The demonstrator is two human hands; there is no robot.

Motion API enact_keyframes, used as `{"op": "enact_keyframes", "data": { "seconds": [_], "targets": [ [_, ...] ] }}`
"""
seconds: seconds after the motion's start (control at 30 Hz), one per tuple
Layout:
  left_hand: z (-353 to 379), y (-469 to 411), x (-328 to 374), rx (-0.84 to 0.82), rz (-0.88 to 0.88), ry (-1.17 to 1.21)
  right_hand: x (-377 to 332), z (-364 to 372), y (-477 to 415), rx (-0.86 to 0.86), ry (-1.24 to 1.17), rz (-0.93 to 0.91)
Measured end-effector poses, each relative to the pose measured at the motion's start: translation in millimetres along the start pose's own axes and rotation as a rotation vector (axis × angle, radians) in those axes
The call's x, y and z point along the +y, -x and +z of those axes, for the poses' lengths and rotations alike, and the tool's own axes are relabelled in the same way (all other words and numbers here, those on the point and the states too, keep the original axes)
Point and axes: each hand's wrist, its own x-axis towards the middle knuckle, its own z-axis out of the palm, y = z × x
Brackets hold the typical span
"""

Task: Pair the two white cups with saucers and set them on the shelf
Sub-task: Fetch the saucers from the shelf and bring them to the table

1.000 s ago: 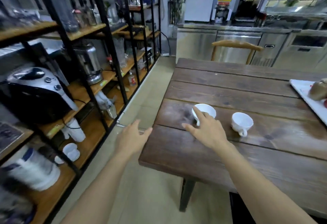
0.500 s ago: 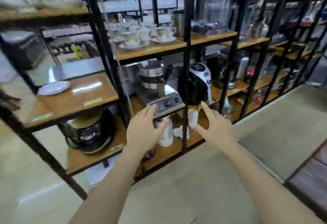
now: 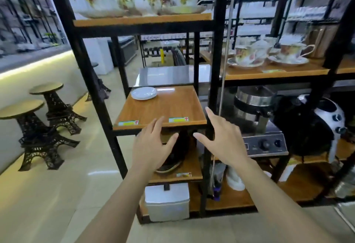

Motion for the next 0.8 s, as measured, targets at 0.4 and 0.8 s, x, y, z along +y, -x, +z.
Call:
{"op": "enact_keyframes", "data": {
  "seconds": [0.4,0.8],
  "targets": [
    [36,-145,-102,0.043,-0.228,0.013,-10,123,-188,-0.125,-0.074,0.027],
    [84,-280,-214,0.010,-0.238,0.157,-29,229,-317,-0.205,-0.129,0.255]
  ]
}}
